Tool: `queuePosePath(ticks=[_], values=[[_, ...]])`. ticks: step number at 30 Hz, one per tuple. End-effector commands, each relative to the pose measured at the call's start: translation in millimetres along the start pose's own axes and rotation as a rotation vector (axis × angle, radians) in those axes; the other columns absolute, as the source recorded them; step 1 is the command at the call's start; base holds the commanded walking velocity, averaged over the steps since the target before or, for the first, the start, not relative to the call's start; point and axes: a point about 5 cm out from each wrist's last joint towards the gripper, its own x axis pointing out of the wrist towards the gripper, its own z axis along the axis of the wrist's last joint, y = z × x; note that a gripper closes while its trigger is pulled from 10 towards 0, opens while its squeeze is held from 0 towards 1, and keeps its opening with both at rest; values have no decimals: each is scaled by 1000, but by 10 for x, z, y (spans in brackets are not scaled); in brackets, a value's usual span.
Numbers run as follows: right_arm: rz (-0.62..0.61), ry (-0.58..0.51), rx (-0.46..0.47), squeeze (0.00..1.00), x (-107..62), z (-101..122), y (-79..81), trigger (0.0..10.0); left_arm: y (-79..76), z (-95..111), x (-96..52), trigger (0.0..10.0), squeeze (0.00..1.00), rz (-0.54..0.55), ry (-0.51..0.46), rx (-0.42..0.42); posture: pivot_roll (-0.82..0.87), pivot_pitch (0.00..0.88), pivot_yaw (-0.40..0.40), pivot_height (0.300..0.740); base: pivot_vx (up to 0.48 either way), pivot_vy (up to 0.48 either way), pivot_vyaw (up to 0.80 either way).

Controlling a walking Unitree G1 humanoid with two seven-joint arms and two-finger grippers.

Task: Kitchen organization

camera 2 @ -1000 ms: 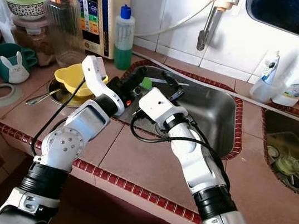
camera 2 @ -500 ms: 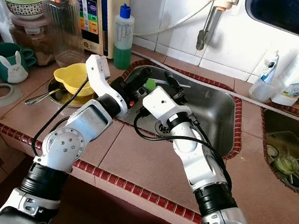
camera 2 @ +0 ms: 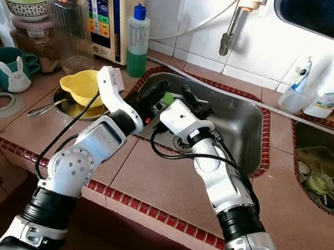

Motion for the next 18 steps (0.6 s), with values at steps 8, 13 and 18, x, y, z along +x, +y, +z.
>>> queuePosePath(ticks=[8, 13, 18], values=[[-7, -12, -8, 0, 9, 17, 5, 0, -379, -261, 93, 10000, 0, -91, 62, -67, 123, 0, -32, 740, 0, 0, 0], [-7, -12, -8, 0, 1, 9, 9, 0, -363, -250, 91, 10000, 0, -83, 57, -61, 123, 0, -31, 740, 0, 0, 0], [-11, -14, -11, 0, -5, 7, -4, 0, -387, -246, 93, 10000, 133, -97, 52, -83, 117, 0, -26, 740, 0, 0, 0]])
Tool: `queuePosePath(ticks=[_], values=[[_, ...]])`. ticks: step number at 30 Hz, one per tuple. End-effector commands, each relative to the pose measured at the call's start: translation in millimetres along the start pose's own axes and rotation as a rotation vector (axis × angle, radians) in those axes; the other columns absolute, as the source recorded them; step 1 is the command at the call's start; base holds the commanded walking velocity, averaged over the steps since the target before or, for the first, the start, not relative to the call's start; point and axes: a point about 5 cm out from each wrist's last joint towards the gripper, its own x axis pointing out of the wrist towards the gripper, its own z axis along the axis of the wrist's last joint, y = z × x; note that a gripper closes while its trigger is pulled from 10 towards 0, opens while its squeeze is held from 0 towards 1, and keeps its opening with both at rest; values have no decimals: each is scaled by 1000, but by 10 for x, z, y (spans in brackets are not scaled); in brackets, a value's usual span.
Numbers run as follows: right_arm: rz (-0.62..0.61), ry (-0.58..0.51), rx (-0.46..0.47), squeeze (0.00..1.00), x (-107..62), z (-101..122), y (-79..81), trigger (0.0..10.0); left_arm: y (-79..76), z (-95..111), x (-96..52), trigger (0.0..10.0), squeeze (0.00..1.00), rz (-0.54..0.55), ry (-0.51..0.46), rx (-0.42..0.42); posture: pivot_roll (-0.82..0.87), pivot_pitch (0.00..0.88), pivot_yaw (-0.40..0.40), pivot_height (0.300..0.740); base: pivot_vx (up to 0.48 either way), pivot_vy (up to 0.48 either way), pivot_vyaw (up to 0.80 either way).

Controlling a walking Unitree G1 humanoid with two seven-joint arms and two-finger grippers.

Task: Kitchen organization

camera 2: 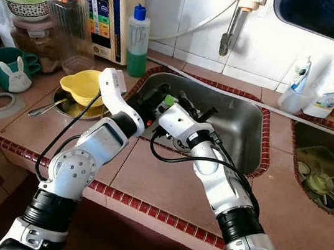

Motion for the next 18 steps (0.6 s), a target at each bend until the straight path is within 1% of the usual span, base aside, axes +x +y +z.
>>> queuePosePath(ticks=[1, 4, 5, 6, 7, 10, 12, 18], values=[[-16, -20, 11, 0, 7, 25, -38, 0, -377, -222, 98, 10000, 133, -110, 48, -102, 117, 0, -26, 740, 0, 0, 0], [-22, -22, 12, 0, -8, 22, -52, 0, -379, -229, 100, 10000, 161, -110, 53, -101, 114, 0, -24, 740, 0, 0, 0], [-23, -21, 12, 0, -12, 19, -51, 0, -377, -227, 99, 10000, 875, -110, 52, -105, 114, 0, -24, 740, 0, 0, 0], [-23, -21, 12, 0, -13, 17, -50, 0, -376, -225, 99, 10000, 875, -111, 51, -108, 114, 0, -24, 740, 0, 0, 0], [-23, -21, 12, 0, -14, 16, -50, 0, -375, -223, 99, 10000, 1000, -111, 51, -109, 114, 0, -24, 740, 0, 0, 0], [-22, -19, 11, 0, -16, 10, -48, 0, -372, -213, 100, 10000, 1000, -122, 43, -134, 115, 0, -24, 740, 0, 0, 0], [-22, -21, 11, 0, -12, 13, -49, 0, -353, -214, 101, 10000, 1000, -105, 46, -113, 115, 0, -23, 740, 0, 0, 0], [-18, -23, 9, 0, -8, 16, -49, 0, -350, -201, 95, 10000, 1000, -104, 40, -111, 119, 0, -25, 740, 0, 0, 0]])
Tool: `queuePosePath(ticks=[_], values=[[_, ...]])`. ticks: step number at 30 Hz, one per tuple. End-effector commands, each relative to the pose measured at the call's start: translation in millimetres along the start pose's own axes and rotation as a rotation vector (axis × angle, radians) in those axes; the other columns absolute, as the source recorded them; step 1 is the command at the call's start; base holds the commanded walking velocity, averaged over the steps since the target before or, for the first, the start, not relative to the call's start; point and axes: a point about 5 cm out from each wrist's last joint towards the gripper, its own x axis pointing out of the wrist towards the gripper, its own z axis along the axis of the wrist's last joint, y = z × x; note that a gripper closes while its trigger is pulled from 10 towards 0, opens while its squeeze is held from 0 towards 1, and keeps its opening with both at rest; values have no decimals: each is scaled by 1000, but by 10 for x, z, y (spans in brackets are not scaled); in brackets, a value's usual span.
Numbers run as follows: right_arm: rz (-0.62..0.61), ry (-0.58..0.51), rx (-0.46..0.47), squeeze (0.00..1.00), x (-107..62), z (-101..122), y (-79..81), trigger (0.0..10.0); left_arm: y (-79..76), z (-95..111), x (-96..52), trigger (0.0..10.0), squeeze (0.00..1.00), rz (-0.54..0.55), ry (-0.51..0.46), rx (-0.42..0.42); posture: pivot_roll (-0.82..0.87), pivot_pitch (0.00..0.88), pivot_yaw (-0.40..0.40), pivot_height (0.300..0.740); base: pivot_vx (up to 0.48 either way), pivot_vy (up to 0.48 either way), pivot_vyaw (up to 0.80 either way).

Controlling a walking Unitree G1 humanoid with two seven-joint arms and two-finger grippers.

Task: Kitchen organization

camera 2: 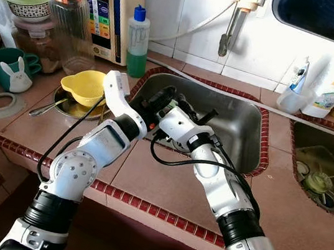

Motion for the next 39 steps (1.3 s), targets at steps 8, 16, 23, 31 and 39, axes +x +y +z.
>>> queuePosePath(ticks=[8, 16, 23, 31, 39], values=[[-4, 15, -2, 0, 36, -26, -58, 0, -226, 17, 97, 10000, 1000, -64, -44, -55, 122, 0, -25, 740, 0, 0, 0], [-14, 46, -1, 0, 69, -86, -113, 0, -36, 133, 7, 10000, 1000, -24, -66, -9, 130, 0, -26, 740, 0, 0, 0], [-39, 114, 87, 0, 122, -182, -162, 0, 110, 199, -124, 10000, 1000, 6, -79, 148, 133, 0, -25, 740, 0, 0, 0], [-128, 239, 365, 0, 244, -349, -343, 0, 316, 107, -343, 10000, 1000, 20, -21, 404, 153, 0, -30, 740, 0, 0, 0], [-115, 367, 524, 0, 261, -489, -327, 10000, 418, -45, -454, 10000, 1000, 3, 49, 582, 169, 0, -34, 740, 0, 0, 0]])
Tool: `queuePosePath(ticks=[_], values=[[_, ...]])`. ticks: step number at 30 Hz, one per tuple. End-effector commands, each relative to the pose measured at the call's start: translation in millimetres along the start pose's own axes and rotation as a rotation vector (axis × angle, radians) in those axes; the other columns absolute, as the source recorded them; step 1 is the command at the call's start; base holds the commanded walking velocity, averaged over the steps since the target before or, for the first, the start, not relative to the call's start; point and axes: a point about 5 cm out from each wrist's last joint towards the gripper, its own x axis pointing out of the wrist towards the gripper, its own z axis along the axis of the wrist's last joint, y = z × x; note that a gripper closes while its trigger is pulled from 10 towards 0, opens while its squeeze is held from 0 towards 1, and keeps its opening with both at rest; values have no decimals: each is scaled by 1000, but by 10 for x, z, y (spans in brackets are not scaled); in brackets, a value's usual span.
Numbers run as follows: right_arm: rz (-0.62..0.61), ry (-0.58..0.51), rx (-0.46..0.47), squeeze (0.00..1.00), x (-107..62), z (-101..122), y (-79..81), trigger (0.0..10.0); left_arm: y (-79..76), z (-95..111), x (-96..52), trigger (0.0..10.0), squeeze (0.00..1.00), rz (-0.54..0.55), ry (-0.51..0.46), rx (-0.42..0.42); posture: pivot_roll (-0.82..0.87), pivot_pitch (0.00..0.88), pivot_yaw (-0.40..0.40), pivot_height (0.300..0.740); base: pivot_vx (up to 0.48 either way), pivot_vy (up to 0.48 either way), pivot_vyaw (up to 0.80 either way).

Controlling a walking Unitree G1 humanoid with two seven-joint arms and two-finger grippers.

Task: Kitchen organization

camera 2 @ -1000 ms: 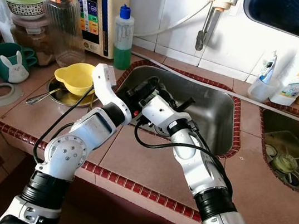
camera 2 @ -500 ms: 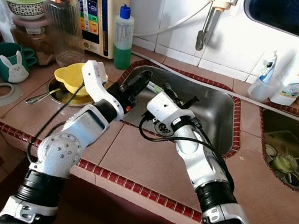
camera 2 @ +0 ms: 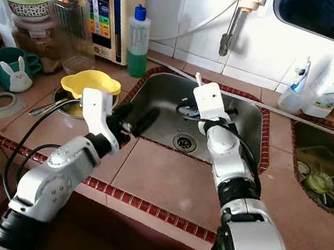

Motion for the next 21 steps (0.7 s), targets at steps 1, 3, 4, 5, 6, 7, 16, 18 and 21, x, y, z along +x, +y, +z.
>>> queuePosePath(ticks=[1, 3, 4, 5, 6, 7, 16, 18, 21], values=[[4, 52, 36, 0, 20, -28, -21, 10000, -37, 24, -1, 10000, 1000, -23, -13, 59, 171, 0, -34, 740, 0, 0, 0], [6, 78, 43, 0, 16, -69, -21, 10000, -42, 22, -3, 10000, 1000, -26, -15, 78, 175, 0, -36, 740, 0, 0, 0], [9, 128, 68, 0, 5, -148, -22, 10000, -55, 26, -4, 10000, 980, -31, -22, 96, 179, 0, -37, 740, 0, 0, 0], [7, 162, 87, 0, -7, -203, -30, 10000, -64, 28, -3, 10000, 24, -33, -27, 101, 185, 0, -40, 740, 0, 0, 0], [6, 175, 98, 0, -14, -227, -33, 10000, -67, 29, -4, 10000, 0, -34, -28, 102, 186, 0, -40, 740, 0, 0, 0], [4, 181, 104, 0, -19, -240, -35, 10000, -68, 28, -4, 10000, 0, -34, -28, 104, 188, 0, -41, 740, 0, 0, 0], [32, 272, 122, 1000, -63, -393, 30, 10000, -77, 21, -17, 10000, 0, -44, -35, 129, 195, 0, -43, 740, 0, 0, 0], [35, 275, 122, 1000, -66, -402, 42, 10000, -75, 24, -16, 10000, 0, -42, -37, 131, 195, 0, -42, 740, 0, 0, 0], [49, 274, 118, 1000, -72, -415, 76, 10000, -74, 26, -11, 10000, 0, -41, -40, 133, 194, 0, -42, 740, 0, 0, 0]])
